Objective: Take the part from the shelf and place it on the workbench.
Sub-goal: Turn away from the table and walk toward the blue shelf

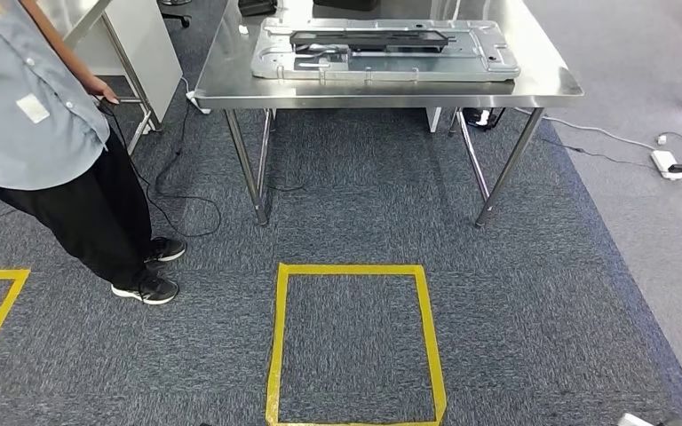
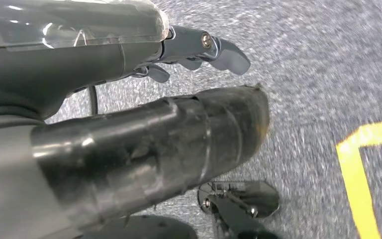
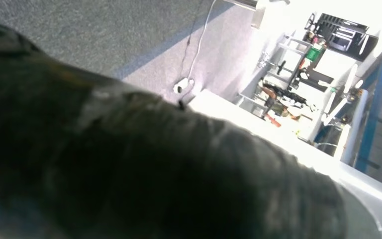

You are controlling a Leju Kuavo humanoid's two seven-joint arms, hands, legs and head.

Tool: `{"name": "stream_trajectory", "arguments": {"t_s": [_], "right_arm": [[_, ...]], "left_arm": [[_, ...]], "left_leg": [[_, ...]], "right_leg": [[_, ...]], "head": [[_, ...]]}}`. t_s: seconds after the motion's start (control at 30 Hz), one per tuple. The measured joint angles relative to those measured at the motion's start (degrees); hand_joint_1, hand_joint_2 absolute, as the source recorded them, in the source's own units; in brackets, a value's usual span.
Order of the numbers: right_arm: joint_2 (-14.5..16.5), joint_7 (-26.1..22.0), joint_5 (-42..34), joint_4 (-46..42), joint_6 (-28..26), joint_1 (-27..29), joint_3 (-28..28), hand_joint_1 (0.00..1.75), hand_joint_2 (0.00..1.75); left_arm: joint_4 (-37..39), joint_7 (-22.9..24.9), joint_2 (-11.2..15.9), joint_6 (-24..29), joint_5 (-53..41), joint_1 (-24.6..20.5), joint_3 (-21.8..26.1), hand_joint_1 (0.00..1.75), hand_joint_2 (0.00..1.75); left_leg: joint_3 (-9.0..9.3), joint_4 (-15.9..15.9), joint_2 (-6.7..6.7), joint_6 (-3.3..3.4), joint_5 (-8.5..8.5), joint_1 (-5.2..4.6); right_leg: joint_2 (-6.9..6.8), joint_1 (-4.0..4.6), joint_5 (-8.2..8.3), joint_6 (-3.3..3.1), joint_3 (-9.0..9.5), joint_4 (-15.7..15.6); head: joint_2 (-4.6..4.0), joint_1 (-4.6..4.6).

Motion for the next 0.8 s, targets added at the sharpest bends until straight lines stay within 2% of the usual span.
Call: {"name": "stream_trajectory", "arguments": {"t_s": [0.03,0.1,0.13,0.17,0.2,0.23,0.3,0.33,0.37,0.47,0.5,0.57,0.63,0.67,0.7,0.73,0.8], "right_arm": [[0.0,0.0,0.0,0.0,0.1,0.0,-0.1,0.0,0.0],[-0.1,0.0,-0.1,0.1,0.5,0.0,-0.5,0.0,0.0],[-0.1,0.0,-0.2,0.3,0.7,0.0,-0.6,0.0,0.0],[-0.1,0.0,-0.3,0.4,1.0,0.0,-0.8,0.0,0.0],[-0.1,0.0,-0.4,0.5,1.2,0.0,-1.0,0.0,0.0],[-0.2,0.0,-0.5,0.6,1.5,0.0,-1.1,0.0,0.0],[-0.2,0.0,-0.8,0.7,2.0,-0.1,-1.4,0.0,0.0],[-0.2,0.0,-0.9,0.7,2.3,-0.1,-1.6,0.0,0.0],[-0.2,0.1,-1.0,0.8,2.5,-0.1,-1.7,0.0,0.0],[-0.2,0.4,-1.6,1.0,3.2,-0.1,-2.4,0.0,0.0],[-0.2,0.6,-1.9,1.2,3.6,-0.2,-2.7,0.0,0.0],[-0.2,1.0,-2.6,1.6,4.6,-0.3,-3.3,0.0,0.0],[-0.1,1.5,-3.1,2.4,6.1,-0.6,-4.5,0.0,0.0],[-0.1,1.7,-3.4,3.1,6.9,-0.9,-5.4,0.0,0.0],[0.0,1.9,-3.5,3.9,7.8,-1.1,-6.5,0.0,0.0],[0.1,1.9,-3.6,4.7,8.7,-1.5,-7.6,0.0,0.0],[0.5,2.0,-3.9,6.5,10.9,-2.4,-10.0,0.0,0.0]], "left_arm": [[0.0,0.0,0.0,0.0,0.0,0.0,0.0,0.0,0.0],[0.0,0.0,0.0,0.0,-0.1,0.0,0.0,0.0,0.0],[0.0,0.0,0.0,0.0,-0.1,0.0,0.0,0.0,0.0],[0.0,0.0,0.0,0.0,-0.1,0.1,0.0,0.0,0.0],[0.0,0.0,0.0,0.0,-0.2,0.1,0.0,0.0,0.0],[0.0,0.0,0.0,0.1,-0.3,0.2,0.0,0.0,0.0],[0.0,0.0,-0.1,0.3,-0.5,0.2,0.0,0.0,0.0],[0.0,0.0,-0.1,0.3,-0.6,0.2,0.0,0.0,0.0],[0.0,0.0,-0.1,0.4,-0.6,0.1,0.0,0.0,0.0],[0.0,0.0,-0.1,0.4,-0.6,0.1,0.0,0.0,0.0],[0.0,0.1,-0.1,0.4,-0.6,0.1,0.0,0.0,0.0],[0.0,0.1,-0.1,0.4,-0.6,0.2,0.1,0.0,0.0],[0.0,0.2,-0.1,0.4,-0.6,0.2,0.2,0.0,0.0],[0.0,0.2,-0.1,0.4,-0.6,0.3,0.2,0.0,0.0],[0.0,0.2,-0.1,0.4,-0.6,0.3,0.3,0.0,0.0],[0.0,0.3,-0.1,0.4,-0.6,0.4,0.3,0.0,0.0],[0.0,0.3,-0.1,0.4,-0.7,0.4,0.4,0.0,0.0]], "left_leg": [[-0.45,-0.2,0.13,0.46,0.55,0.11],[-1.63,-0.1,0.29,0.94,1.33,0.0],[-2.2,0.1,0.32,0.96,1.65,-0.07],[-2.73,0.3,0.34,0.93,1.93,-0.12],[-3.21,0.5,0.34,0.88,2.13,-0.14],[-3.61,0.9,0.33,0.81,2.28,-0.15],[-4.25,1.6,0.29,0.57,2.38,-0.27],[-4.49,1.9,0.27,0.35,2.43,-0.36],[-4.66,2.1,0.26,0.09,2.5,-0.43],[-4.93,2.3,0.19,-0.9,2.68,-0.4],[-5.32,3.1,0.11,-1.23,2.0,-0.35],[-7.5,7.9,-0.05,-1.76,-1.4,-0.17],[-10.72,15.5,-0.07,-2.11,-5.25,-0.01],[-11.69,18.0,-0.07,-2.21,-5.98,0.06],[-11.63,18.5,-0.07,-2.24,-5.54,0.11],[-10.46,16.6,-0.08,-2.19,-4.08,0.15],[-6.06,8.5,-0.49,-1.8,-0.28,0.15]], "right_leg": [[0.07,-0.04,-1.82,0.23,-0.86,2.1],[0.14,-0.16,-6.74,0.49,-3.33,9.0],[0.14,-0.16,-8.46,0.6,-4.24,12.3],[0.14,-0.16,-9.15,0.66,-4.37,14.0],[0.13,-0.16,-8.75,0.65,-3.39,13.7],[0.12,-0.16,-7.4,0.54,-1.17,10.9],[0.11,-0.03,-4.93,0.06,4.13,2.6],[0.11,0.11,-4.32,-0.27,5.78,-0.4],[0.12,0.26,-4.25,-0.59,6.39,-1.8],[0.09,0.27,-3.68,-1.65,6.12,-2.2],[0.03,0.13,-3.37,-2.08,6.03,-2.4],[-0.11,-0.06,-2.81,-2.78,5.62,-2.7],[-0.11,-0.03,-2.52,-2.99,5.02,-2.6],[-0.1,-0.01,-2.42,-2.97,4.8,-2.5],[-0.05,0.0,-2.37,-2.94,4.67,-2.4],[0.05,0.0,-2.35,-2.9,4.62,-2.3],[0.36,0.03,-2.37,-2.66,4.62,-2.1]], "head": [[0.0,0.01],[0.0,0.01],[0.0,0.0],[0.0,0.0],[0.0,0.0],[0.0,0.0],[0.0,0.0],[0.0,-0.01],[0.0,-0.02],[0.0,-0.02],[0.0,-0.04],[0.0,-0.08],[0.0,-0.1],[0.0,-0.1],[0.0,-0.1],[0.0,-0.1],[0.0,-0.1]]}}
